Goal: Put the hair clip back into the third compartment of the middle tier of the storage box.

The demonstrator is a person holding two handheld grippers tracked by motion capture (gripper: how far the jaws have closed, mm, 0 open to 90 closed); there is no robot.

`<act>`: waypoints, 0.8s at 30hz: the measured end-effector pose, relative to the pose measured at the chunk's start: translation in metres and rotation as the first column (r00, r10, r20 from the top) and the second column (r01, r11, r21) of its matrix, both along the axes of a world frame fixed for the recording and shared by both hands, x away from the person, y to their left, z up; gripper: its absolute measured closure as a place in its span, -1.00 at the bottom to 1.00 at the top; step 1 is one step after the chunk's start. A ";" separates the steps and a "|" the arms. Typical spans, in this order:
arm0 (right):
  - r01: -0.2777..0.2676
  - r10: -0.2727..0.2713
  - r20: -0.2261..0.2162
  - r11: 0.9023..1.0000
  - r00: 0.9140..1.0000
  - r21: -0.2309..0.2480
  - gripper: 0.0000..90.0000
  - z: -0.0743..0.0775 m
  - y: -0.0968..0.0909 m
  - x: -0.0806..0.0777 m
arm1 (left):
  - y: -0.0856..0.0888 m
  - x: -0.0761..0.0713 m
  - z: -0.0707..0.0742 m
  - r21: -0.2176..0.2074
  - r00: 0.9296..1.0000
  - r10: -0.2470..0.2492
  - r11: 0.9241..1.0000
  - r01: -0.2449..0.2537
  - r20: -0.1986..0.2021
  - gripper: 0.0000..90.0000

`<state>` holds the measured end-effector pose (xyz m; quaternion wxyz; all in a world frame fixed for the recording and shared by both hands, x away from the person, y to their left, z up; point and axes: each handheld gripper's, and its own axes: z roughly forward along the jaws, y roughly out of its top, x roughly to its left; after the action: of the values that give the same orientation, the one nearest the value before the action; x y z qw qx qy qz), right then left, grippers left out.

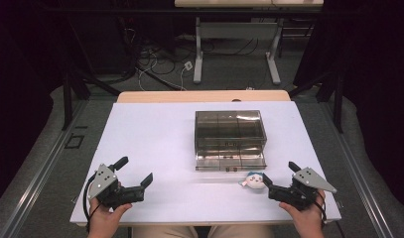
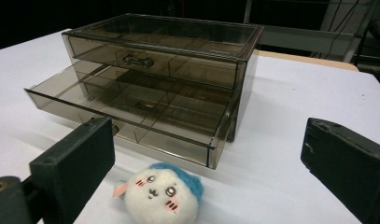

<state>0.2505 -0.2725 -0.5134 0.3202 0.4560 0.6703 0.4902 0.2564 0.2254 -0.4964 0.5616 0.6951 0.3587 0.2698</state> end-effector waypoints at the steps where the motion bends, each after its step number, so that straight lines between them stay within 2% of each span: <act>1: -0.002 0.002 0.009 1.000 1.000 -0.003 -0.94 0.000 0.000 0.000 | -0.001 0.000 0.000 0.001 1.000 0.001 1.000 -0.001 0.000 -0.99; 3: 0.001 -0.001 0.016 1.000 1.000 -0.005 -0.94 -0.001 0.001 -0.001 | -0.001 0.001 0.000 0.007 1.000 0.000 1.000 0.000 -0.001 -0.98; 8: -0.008 0.008 -0.012 1.000 1.000 0.003 -0.94 -0.002 0.003 0.000 | -0.001 0.002 -0.001 0.008 1.000 0.011 1.000 -0.011 -0.006 -0.98; 15: -0.010 0.010 -0.027 1.000 1.000 0.003 -0.94 -0.004 0.007 0.003 | 0.001 0.001 -0.001 0.009 0.999 0.034 0.999 -0.033 -0.017 -0.96; 17: -0.012 0.011 -0.050 1.000 0.999 -0.006 -0.94 -0.005 0.007 0.003 | 0.002 0.002 -0.001 0.020 0.999 0.042 0.999 -0.041 -0.016 -0.96; 18: -0.017 0.017 -0.058 1.000 0.998 -0.005 -0.94 -0.006 0.008 0.004 | 0.002 0.002 -0.001 0.014 0.999 0.044 0.999 -0.044 -0.026 -0.96; 21: -0.018 0.019 -0.090 1.000 0.996 0.006 -0.94 -0.008 0.010 0.005 | 0.003 0.003 -0.002 0.025 0.998 0.056 0.998 -0.055 -0.019 -0.96; 24: -0.021 0.019 -0.115 1.000 0.993 -0.014 -0.94 -0.010 0.012 0.006 | 0.002 0.003 -0.002 0.020 0.998 0.056 0.998 -0.055 -0.031 -0.96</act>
<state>0.2561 -0.2607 -0.5237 0.2797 0.4742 0.6959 0.4611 0.2594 0.2277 -0.4986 0.5414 0.6945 0.3840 0.2776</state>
